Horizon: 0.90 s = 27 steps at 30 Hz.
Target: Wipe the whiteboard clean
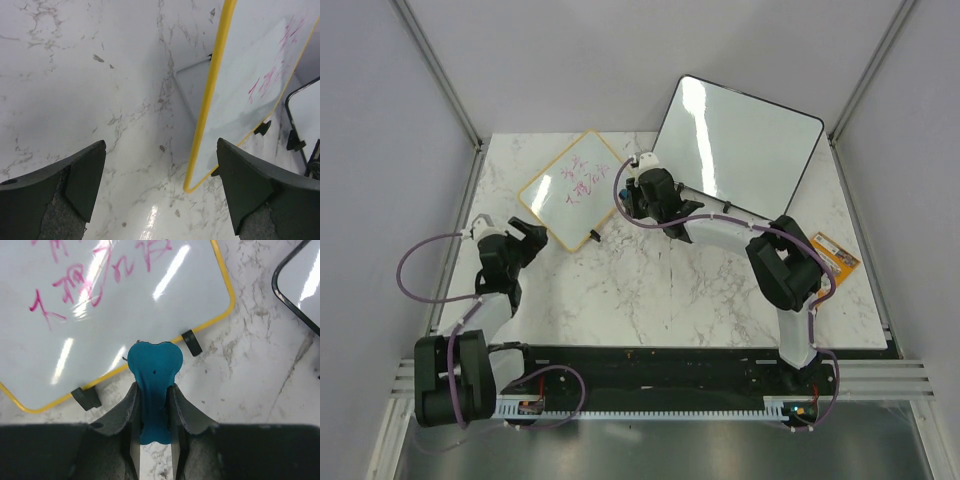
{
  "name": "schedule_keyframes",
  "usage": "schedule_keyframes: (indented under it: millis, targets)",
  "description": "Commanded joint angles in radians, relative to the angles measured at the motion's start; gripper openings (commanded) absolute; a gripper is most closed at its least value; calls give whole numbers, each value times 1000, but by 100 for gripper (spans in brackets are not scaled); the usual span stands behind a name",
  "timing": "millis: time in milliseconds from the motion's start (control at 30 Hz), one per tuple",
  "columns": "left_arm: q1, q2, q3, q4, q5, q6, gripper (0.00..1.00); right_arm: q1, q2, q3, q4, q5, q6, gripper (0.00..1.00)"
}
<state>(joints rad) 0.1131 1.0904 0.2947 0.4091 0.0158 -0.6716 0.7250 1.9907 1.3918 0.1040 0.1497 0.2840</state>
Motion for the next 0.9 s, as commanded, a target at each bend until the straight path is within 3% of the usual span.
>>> schedule_keyframes:
  millis: [0, 300, 433, 633, 800, 867]
  targets:
    - [40, 95, 134, 188, 146, -126, 98, 5, -38, 16, 135, -53, -17, 0]
    - [40, 176, 158, 326, 176, -126, 100, -9, -58, -37, 203, -102, 3, 0]
    - [48, 281, 129, 558, 262, -132, 98, -16, -59, -28, 230, -121, -2, 0]
    - [66, 502, 124, 881, 366, -181, 95, -45, -18, 114, 249, -187, 43, 0]
    - [66, 588, 138, 947, 404, -165, 90, -45, 100, 263, 237, -226, 24, 0]
    - [66, 589, 138, 956, 415, -146, 83, -45, 143, 265, 275, -268, 44, 0]
